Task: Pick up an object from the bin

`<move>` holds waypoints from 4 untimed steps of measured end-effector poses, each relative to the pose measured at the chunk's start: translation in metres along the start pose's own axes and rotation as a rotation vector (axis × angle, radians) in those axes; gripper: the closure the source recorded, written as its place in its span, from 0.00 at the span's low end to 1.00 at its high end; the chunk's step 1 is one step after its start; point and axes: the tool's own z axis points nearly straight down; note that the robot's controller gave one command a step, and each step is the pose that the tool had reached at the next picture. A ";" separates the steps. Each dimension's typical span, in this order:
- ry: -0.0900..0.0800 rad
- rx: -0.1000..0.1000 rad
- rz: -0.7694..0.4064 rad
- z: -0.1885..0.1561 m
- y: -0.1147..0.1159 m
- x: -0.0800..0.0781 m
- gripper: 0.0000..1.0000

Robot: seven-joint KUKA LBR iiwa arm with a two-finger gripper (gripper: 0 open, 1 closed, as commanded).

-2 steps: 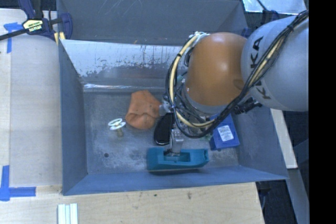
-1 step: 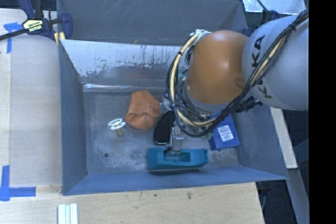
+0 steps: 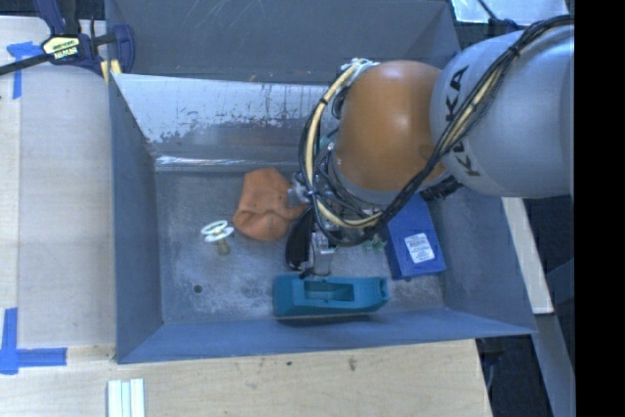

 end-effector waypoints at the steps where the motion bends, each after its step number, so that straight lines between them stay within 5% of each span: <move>1: 0.007 0.001 -0.025 0.044 0.003 -0.027 0.00; 2: 0.004 -0.001 0.001 0.073 0.012 -0.055 1.00; 3: 0.004 -0.001 0.001 0.073 0.012 -0.055 1.00; 4: 0.007 0.000 0.019 -0.063 0.003 -0.063 1.00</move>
Offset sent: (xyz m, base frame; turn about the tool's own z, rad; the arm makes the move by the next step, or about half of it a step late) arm 0.0535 0.0149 -0.0744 -0.0002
